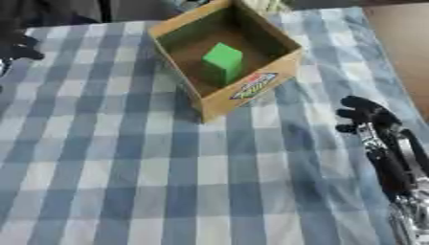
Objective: Pick up objects on the table and place them in the box.
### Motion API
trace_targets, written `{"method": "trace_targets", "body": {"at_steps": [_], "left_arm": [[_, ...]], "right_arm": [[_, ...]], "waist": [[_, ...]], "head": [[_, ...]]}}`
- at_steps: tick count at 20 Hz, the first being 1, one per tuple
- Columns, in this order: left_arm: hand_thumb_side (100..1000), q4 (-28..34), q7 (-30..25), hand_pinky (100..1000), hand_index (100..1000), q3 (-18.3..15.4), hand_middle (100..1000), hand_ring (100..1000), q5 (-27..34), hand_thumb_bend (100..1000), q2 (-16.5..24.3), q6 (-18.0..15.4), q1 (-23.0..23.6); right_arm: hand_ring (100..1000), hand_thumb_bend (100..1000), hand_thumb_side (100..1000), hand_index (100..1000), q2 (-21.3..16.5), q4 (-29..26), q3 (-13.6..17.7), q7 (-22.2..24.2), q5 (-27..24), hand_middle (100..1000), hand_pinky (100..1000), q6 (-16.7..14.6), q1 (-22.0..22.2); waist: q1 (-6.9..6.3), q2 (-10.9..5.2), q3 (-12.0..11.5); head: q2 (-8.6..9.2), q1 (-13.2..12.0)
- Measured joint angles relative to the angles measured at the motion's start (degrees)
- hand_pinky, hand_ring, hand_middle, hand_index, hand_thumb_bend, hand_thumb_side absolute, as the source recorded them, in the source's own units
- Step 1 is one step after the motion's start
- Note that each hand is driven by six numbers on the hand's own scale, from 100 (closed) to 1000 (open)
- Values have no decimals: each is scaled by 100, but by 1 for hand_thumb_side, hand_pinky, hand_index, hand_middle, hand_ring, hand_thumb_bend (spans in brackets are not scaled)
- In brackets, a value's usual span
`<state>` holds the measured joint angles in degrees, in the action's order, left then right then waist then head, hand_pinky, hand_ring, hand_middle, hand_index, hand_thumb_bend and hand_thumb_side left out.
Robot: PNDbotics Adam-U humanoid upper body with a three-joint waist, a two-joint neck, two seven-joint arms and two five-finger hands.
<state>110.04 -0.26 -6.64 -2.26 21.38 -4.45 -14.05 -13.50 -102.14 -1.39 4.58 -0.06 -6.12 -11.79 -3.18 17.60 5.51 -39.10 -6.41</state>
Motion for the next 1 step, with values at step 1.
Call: {"method": "trace_targets", "body": {"at_steps": [1], "left_arm": [[775,-17,3,861,862,7,649,637,12,100,-25,5,0]], "right_arm": [[822,100,724,849,0,0,1,-3,0,813,719,2,2]], "waist": [[8,0,-8]], "head": [[-11,1]]}}
